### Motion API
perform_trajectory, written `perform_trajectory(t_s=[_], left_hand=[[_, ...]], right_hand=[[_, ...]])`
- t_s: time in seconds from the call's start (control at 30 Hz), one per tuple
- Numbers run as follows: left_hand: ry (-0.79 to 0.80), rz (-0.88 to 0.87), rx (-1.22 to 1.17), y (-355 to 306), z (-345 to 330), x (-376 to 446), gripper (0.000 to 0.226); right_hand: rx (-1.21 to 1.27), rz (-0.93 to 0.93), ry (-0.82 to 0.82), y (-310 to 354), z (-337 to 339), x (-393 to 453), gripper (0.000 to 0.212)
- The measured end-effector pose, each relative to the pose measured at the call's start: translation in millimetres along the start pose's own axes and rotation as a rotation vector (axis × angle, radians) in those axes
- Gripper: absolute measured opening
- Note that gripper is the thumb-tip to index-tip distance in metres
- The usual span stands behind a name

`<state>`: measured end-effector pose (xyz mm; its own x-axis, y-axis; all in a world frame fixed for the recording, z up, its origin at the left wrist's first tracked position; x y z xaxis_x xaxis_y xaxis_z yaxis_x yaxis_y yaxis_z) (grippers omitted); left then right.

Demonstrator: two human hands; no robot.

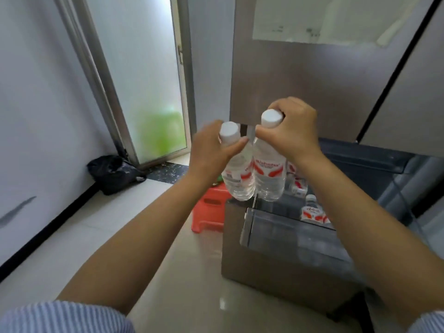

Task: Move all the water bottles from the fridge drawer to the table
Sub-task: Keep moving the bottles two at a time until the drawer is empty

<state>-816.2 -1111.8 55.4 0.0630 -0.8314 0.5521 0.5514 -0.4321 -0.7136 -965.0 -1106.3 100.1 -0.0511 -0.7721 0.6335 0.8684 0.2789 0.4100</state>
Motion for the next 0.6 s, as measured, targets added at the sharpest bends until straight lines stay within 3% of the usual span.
perform_trajectory(t_s=[0.27,0.47,0.6], left_hand=[[-0.217,0.14,0.225,29,235,-114,0.035],[-0.333,0.416,0.449,69,404,-239,0.028],[-0.338,0.646,0.619,90,500,-319,0.027]], right_hand=[[0.177,0.212,0.316,205,-50,-78,0.03],[0.317,0.495,0.645,387,-109,-193,0.025],[0.431,0.654,0.82,502,-135,-268,0.039]])
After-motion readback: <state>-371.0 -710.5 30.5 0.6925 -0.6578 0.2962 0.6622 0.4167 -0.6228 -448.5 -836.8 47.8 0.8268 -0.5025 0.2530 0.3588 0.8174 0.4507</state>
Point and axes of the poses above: each hand's wrist, its own x-axis towards the middle knuckle, its own z-axis out of the back of the hand, y = z × x, the point moved 10 cm from there along x, towards the middle knuckle, and after that the axes turned 6 degrees about -x, right-handed, at the moved point
